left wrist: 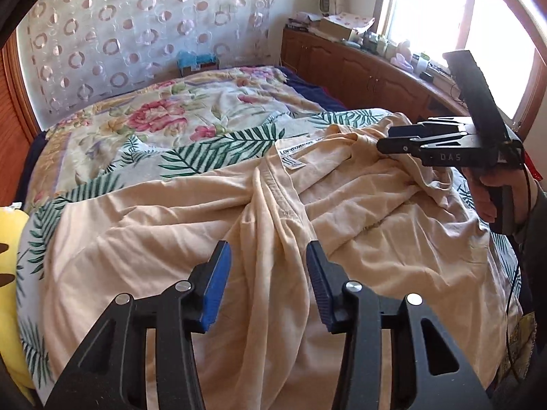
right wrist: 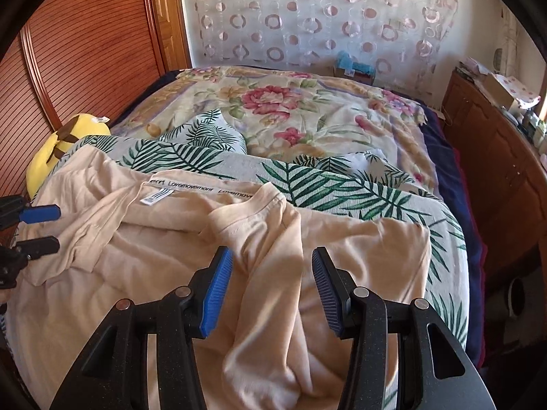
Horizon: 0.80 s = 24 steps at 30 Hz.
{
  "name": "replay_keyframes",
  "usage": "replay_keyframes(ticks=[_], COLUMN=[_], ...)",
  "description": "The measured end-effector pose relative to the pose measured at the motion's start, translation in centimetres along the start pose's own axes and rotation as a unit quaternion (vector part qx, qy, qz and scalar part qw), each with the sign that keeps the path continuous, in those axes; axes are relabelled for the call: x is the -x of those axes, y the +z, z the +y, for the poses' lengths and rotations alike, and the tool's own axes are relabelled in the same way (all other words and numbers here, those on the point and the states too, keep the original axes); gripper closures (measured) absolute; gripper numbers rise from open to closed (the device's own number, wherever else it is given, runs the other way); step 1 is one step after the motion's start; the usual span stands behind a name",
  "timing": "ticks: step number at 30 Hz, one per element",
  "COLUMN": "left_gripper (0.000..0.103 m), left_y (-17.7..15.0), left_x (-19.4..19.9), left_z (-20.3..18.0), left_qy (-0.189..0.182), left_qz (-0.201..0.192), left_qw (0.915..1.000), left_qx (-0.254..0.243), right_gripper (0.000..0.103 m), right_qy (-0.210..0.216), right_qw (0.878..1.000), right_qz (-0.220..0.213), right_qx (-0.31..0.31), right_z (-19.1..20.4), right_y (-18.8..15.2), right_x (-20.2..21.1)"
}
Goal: Fold small clothes
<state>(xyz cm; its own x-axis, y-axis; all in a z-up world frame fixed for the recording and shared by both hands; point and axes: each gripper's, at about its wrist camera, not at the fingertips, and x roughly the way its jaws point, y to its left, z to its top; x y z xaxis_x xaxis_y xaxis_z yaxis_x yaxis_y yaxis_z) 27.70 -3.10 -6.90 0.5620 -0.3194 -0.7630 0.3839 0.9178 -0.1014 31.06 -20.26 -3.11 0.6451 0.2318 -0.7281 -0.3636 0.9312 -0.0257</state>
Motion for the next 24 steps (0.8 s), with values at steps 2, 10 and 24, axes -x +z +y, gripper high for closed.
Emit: replay_keyframes(ticks=[2, 10, 24], left_gripper=[0.056, 0.094, 0.095], left_y=[0.1, -0.4, -6.3], left_x=[-0.8, -0.4, 13.9], left_z=[-0.2, -0.4, -1.6], left_qy=[-0.004, 0.013, 0.004], left_qz=[0.007, -0.009, -0.135], left_qw=[1.0000, 0.9999, 0.9908], left_qx=[0.000, 0.000, 0.003], right_gripper=[0.052, 0.098, 0.099], right_qy=[0.000, 0.042, 0.092], right_qw=[1.000, 0.999, 0.986], right_qz=[0.005, -0.001, -0.135], right_qx=[-0.004, -0.008, -0.018], right_z=[-0.3, -0.3, 2.6], right_y=[0.5, 0.3, -8.3], right_x=[-0.9, -1.3, 11.8])
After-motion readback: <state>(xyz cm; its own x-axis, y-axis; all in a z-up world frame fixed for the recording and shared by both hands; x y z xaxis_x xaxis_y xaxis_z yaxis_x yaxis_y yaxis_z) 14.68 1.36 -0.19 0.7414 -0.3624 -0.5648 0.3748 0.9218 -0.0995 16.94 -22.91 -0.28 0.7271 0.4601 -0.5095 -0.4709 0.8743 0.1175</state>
